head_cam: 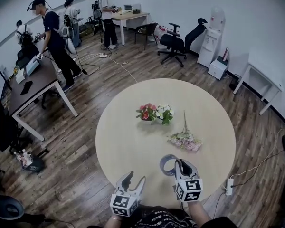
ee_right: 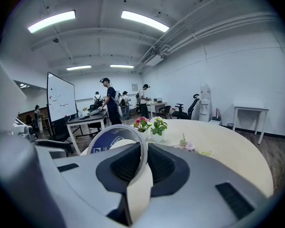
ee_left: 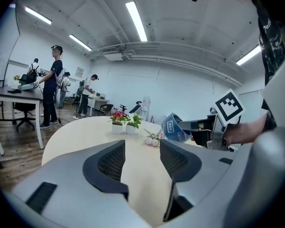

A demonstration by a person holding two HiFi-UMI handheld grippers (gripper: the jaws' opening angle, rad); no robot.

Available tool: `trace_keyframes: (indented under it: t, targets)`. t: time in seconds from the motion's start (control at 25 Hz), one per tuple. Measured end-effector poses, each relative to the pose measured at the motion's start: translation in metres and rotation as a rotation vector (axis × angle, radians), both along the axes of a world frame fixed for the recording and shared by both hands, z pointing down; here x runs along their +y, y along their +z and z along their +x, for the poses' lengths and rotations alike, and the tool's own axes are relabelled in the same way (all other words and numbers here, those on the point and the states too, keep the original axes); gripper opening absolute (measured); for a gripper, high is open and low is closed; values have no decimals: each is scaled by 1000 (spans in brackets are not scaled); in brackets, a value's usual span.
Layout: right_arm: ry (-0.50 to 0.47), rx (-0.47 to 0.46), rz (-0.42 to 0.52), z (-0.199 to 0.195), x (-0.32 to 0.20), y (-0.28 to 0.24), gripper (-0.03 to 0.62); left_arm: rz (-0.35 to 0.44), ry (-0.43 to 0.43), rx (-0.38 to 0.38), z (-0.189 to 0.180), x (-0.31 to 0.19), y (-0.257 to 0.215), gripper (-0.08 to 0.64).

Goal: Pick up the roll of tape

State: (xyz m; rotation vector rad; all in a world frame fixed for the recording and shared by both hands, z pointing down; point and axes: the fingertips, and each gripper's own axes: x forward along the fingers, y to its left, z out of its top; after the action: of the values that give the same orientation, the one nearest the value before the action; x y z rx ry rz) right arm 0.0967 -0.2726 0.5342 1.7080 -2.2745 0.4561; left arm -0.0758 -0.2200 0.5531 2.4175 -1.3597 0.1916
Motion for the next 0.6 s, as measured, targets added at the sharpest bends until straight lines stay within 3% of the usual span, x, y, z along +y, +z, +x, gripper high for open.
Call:
trace_keyframes:
  t: [0.28, 0.6]
  targets:
    - [-23, 0, 45, 3, 32, 1, 57, 3, 24, 3, 9, 2, 2, 247]
    - [-12, -18, 13, 1, 53, 12, 57, -2, 38, -4, 15, 2, -5, 245]
